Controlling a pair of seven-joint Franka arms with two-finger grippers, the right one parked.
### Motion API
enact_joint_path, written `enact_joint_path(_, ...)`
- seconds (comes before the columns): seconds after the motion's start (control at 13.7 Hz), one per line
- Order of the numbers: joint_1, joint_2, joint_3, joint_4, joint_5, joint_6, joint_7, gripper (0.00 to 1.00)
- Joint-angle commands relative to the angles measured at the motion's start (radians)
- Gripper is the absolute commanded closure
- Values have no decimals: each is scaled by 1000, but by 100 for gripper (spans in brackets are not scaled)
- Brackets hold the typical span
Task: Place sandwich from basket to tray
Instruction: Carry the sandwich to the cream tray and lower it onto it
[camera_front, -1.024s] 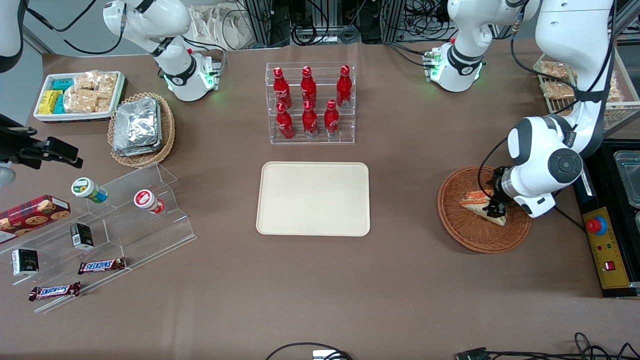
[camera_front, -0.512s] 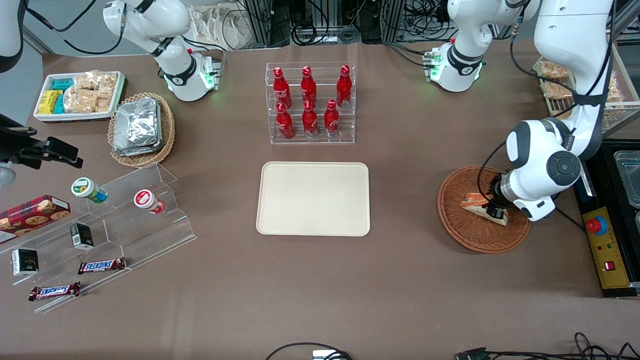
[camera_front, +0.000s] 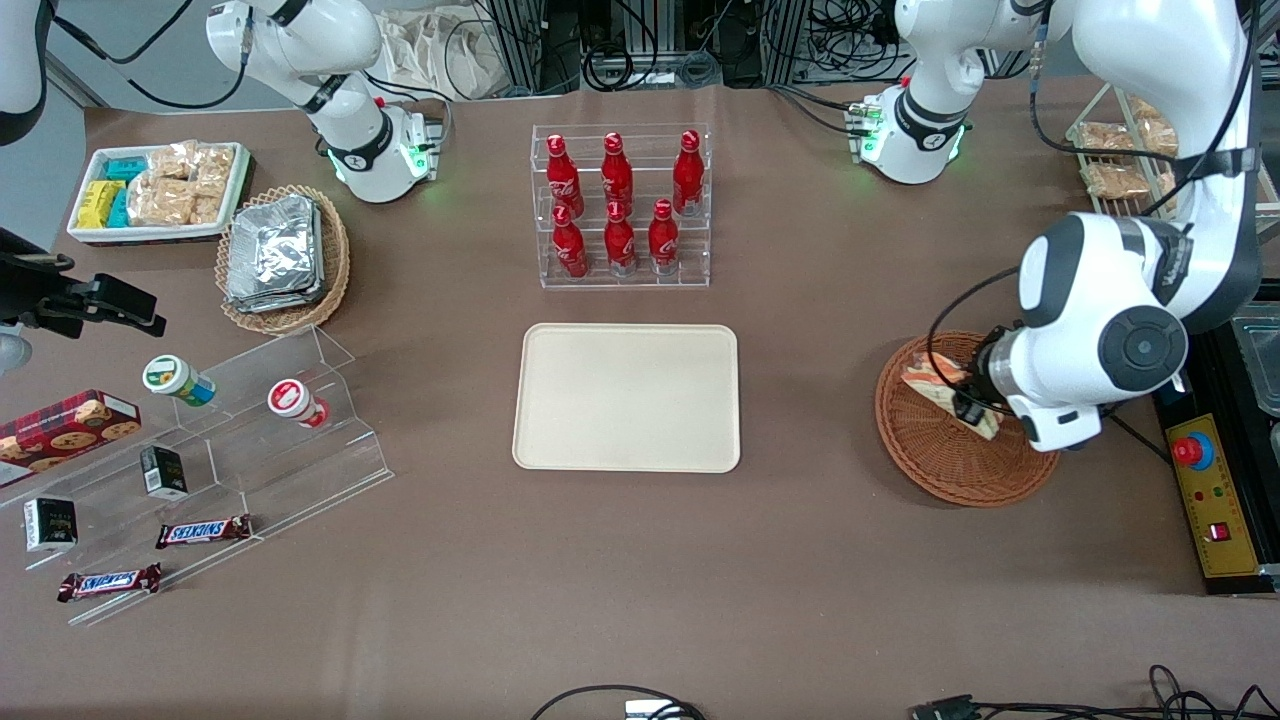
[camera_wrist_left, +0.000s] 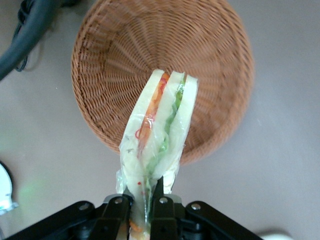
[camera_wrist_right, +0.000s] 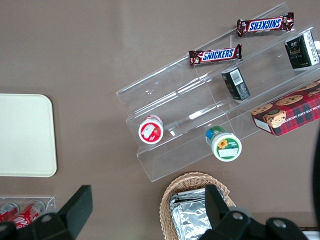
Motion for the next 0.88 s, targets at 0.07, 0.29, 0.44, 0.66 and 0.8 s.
enact_joint_path(0.07,-27,32,-140,184,61,-75,193,100)
enact_joint_path(0.29,-125,90,-185,215,64,-18,284,100)
enact_joint_path(0.44,-211,177,-185,227,66,98,281,100)
enact_joint_path(0.66,-294,340,-184,317,76,136,272,100)
enact_joint_path(0.8,-315,395,-184,338,114,140,278,100)
